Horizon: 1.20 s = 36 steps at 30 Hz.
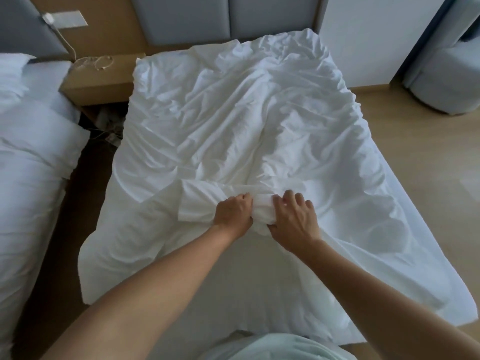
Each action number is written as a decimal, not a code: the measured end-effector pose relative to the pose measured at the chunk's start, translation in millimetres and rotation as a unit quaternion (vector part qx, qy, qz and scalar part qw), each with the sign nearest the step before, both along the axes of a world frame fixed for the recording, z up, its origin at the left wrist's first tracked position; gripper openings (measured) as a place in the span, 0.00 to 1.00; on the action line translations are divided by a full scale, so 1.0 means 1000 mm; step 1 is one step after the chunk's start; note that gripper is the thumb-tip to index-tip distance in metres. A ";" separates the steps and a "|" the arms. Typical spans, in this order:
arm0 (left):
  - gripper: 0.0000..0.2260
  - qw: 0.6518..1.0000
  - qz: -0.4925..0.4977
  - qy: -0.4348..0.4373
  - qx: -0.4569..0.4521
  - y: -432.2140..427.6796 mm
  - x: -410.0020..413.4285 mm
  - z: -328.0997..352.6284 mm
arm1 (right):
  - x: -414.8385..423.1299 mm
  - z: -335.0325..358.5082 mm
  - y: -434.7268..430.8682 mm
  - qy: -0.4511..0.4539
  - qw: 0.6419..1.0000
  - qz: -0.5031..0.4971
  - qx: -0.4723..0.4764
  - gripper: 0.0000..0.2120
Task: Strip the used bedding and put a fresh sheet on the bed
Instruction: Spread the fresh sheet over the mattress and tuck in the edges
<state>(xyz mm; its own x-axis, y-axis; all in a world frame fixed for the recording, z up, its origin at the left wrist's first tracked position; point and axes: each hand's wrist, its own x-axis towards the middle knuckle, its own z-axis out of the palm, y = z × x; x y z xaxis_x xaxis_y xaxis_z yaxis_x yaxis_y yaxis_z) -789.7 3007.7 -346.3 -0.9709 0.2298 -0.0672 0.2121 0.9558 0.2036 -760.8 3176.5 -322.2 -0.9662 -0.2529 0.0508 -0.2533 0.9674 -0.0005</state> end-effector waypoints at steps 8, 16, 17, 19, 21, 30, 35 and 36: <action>0.13 0.995 -0.038 0.085 0.032 -0.010 -0.006 0.005 | -0.029 0.003 -0.014 -0.046 0.998 0.040 0.017 0.04; 0.31 0.995 0.089 0.050 -0.021 -0.048 0.010 -0.018 | -0.052 0.037 0.003 -0.037 0.993 0.115 0.007 0.04; 0.27 0.996 0.064 0.065 0.006 -0.051 0.003 -0.008 | -0.055 0.047 0.006 -0.021 0.992 0.125 0.002 0.04; 0.24 0.995 0.014 0.084 0.047 -0.057 -0.012 0.021 | -0.064 0.071 0.011 0.023 0.989 0.146 -0.009 0.05; 0.23 0.992 -0.005 0.116 0.056 -0.061 -0.027 0.055 | -0.078 0.102 0.013 0.071 0.987 0.147 0.001 0.06; 0.19 0.974 -0.014 0.216 -0.066 -0.049 -0.056 0.154 | -0.073 0.140 -0.051 0.203 0.955 -0.111 -0.185 0.05; 0.25 0.967 0.042 0.241 -0.069 -0.046 -0.024 0.122 | -0.063 0.118 -0.055 0.185 0.949 -0.044 -0.253 0.04; 0.27 0.963 0.081 0.252 -0.048 -0.040 -0.017 0.112 | -0.061 0.115 -0.055 0.181 0.952 -0.020 -0.244 0.05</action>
